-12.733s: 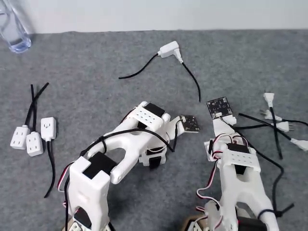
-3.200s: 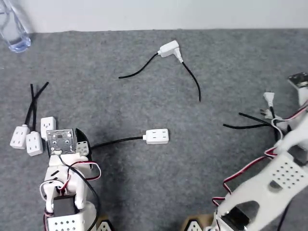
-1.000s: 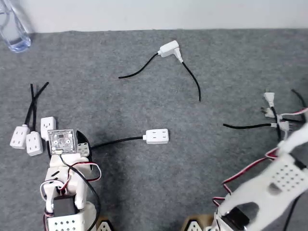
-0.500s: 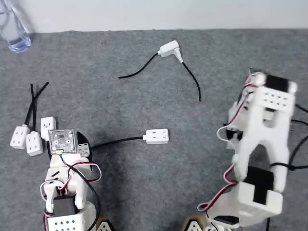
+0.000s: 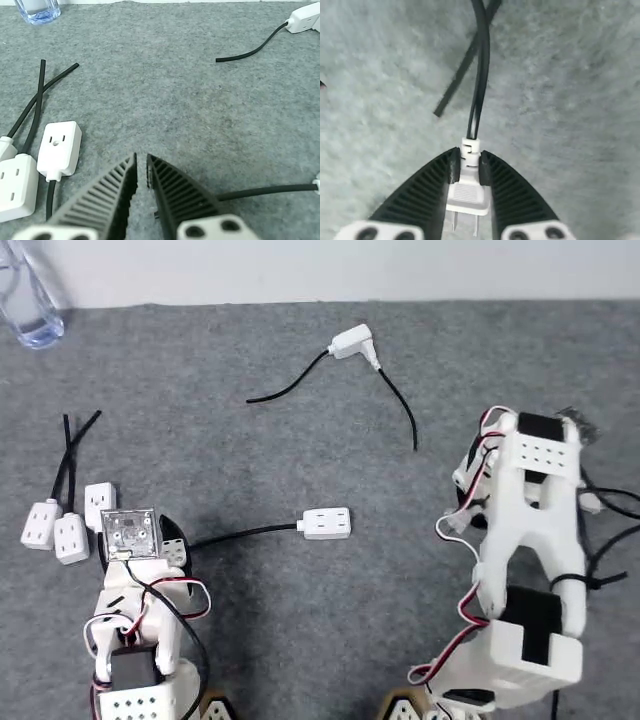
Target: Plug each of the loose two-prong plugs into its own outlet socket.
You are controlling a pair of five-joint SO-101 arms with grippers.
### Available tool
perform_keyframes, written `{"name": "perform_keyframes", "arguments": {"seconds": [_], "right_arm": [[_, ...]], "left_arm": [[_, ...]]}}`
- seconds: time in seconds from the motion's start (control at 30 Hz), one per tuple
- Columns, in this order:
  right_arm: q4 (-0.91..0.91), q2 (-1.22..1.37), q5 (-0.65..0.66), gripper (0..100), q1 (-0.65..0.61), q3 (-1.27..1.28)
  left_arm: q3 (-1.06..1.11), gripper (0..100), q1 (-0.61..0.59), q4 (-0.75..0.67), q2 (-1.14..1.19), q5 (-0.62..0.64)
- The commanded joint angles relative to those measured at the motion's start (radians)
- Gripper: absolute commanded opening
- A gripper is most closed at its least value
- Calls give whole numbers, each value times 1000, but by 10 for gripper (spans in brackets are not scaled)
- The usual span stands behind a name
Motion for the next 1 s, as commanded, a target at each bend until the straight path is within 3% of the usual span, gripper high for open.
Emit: {"name": "perform_keyframes", "arguments": {"seconds": [0.0, 0.27, 0.43, 0.5, 0.7, 0.83, 0.9, 0.97], "right_arm": [[-62, -50, -81, 8, -33, -12], [-62, -50, -117, 9, -42, -11], [-61, -53, -5, 20, -74, -11], [-61, -56, 3, 73, -77, -11], [-61, -58, 5, 359, -77, -12], [-67, -68, 21, 356, -50, -60], [-62, -81, 133, 329, -24, -114], [-47, -94, 382, 296, 10, -161]], "left_arm": [[-7, 34, 2, 3, -14, -8], [-7, 34, 2, 3, -14, -8], [-7, 34, 2, 3, -14, -8], [-7, 34, 2, 3, -14, -8], [-7, 34, 2, 3, -14, -8], [-7, 34, 2, 3, -14, -8], [-7, 34, 2, 3, -14, -8], [-7, 34, 2, 3, -14, -8]]}}
